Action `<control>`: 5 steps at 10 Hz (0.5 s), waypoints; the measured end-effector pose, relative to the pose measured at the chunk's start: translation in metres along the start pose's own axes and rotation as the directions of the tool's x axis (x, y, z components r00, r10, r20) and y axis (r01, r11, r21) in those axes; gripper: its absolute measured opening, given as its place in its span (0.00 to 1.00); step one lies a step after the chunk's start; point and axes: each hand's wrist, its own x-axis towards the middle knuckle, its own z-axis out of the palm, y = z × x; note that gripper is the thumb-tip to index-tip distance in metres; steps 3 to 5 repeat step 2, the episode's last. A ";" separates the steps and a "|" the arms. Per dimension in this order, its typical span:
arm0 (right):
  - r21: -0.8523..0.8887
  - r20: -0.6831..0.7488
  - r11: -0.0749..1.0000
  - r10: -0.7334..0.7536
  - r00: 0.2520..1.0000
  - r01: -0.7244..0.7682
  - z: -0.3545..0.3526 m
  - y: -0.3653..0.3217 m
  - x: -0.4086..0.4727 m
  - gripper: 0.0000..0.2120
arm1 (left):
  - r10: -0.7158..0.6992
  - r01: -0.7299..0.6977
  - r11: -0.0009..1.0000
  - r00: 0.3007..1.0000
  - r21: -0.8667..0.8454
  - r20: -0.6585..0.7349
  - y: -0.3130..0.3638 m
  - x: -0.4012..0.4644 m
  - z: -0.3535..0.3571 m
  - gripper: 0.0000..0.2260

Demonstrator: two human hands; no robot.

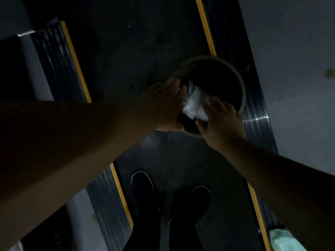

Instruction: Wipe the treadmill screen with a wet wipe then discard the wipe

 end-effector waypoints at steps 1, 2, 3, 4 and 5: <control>0.018 -0.016 1.000 0.002 1.000 -0.002 -0.007 0.006 -0.009 0.27 | 0.002 -0.002 1.000 1.000 -0.007 -0.011 0.002 -0.006 -0.005 0.54; -0.006 -0.007 1.000 0.009 1.000 -0.009 -0.013 0.012 -0.021 0.28 | -0.003 0.003 1.000 1.000 -0.010 -0.011 0.005 -0.014 -0.010 0.54; -0.006 -0.007 1.000 0.009 1.000 -0.009 -0.013 0.012 -0.021 0.28 | -0.003 0.003 1.000 1.000 -0.010 -0.011 0.005 -0.014 -0.010 0.54; -0.006 -0.007 1.000 0.009 1.000 -0.009 -0.013 0.012 -0.021 0.28 | -0.003 0.003 1.000 1.000 -0.010 -0.011 0.005 -0.014 -0.010 0.54; -0.006 -0.007 1.000 0.009 1.000 -0.009 -0.013 0.012 -0.021 0.28 | -0.003 0.003 1.000 1.000 -0.010 -0.011 0.005 -0.014 -0.010 0.54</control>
